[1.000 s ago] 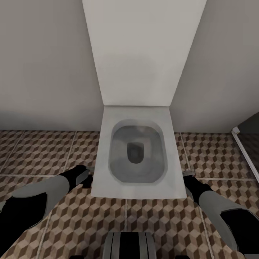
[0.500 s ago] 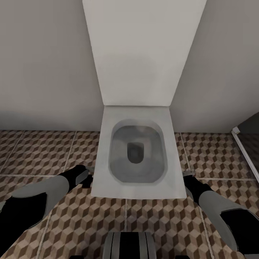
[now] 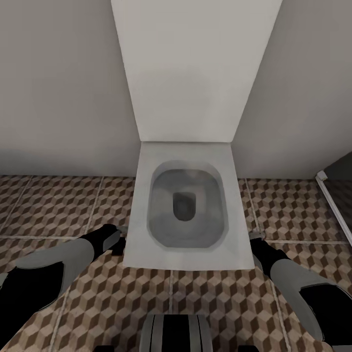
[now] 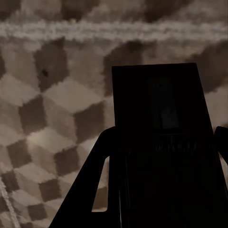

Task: Take the four mousetraps from the cabinet in the bathroom and place them on the bathroom floor. Make sure all four end up on the same floor surface, and ensure that at least two of them are either under or directly next to the same bathroom sink.

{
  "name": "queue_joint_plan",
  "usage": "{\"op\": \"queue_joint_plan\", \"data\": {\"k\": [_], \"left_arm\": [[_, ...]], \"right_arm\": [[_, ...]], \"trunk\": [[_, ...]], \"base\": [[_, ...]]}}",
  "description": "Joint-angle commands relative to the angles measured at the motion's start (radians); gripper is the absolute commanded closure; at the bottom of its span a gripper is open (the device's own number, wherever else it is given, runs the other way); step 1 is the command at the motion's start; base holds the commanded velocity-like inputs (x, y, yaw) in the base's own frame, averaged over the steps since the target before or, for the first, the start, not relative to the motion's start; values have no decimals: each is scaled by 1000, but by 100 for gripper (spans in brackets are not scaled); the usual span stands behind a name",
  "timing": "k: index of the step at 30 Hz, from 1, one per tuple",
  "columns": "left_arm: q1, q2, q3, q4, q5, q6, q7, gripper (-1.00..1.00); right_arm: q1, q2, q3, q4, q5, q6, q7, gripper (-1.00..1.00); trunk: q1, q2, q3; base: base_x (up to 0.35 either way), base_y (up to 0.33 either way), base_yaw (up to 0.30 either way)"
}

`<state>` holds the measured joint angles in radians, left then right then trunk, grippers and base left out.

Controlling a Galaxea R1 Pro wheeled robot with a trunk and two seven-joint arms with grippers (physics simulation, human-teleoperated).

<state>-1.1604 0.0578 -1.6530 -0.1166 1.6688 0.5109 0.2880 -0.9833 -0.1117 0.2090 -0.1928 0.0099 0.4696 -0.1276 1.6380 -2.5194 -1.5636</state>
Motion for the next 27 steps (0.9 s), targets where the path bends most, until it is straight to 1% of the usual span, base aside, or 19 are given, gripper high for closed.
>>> {"op": "queue_joint_plan", "data": {"k": [1, 27], "left_arm": [[-1, 1, -5, -5, 9, 1, 9, 100], [-1, 0, -5, -5, 9, 0, 10, 100]], "right_arm": [[0, 0, 4, -2, 1, 7, -1, -100], [0, 1, 4, -2, 1, 7, -1, -100]], "trunk": [[0, 0, -1], [0, 0, -1]], "base": [[0, 0, 0], [0, 0, 0]]}}
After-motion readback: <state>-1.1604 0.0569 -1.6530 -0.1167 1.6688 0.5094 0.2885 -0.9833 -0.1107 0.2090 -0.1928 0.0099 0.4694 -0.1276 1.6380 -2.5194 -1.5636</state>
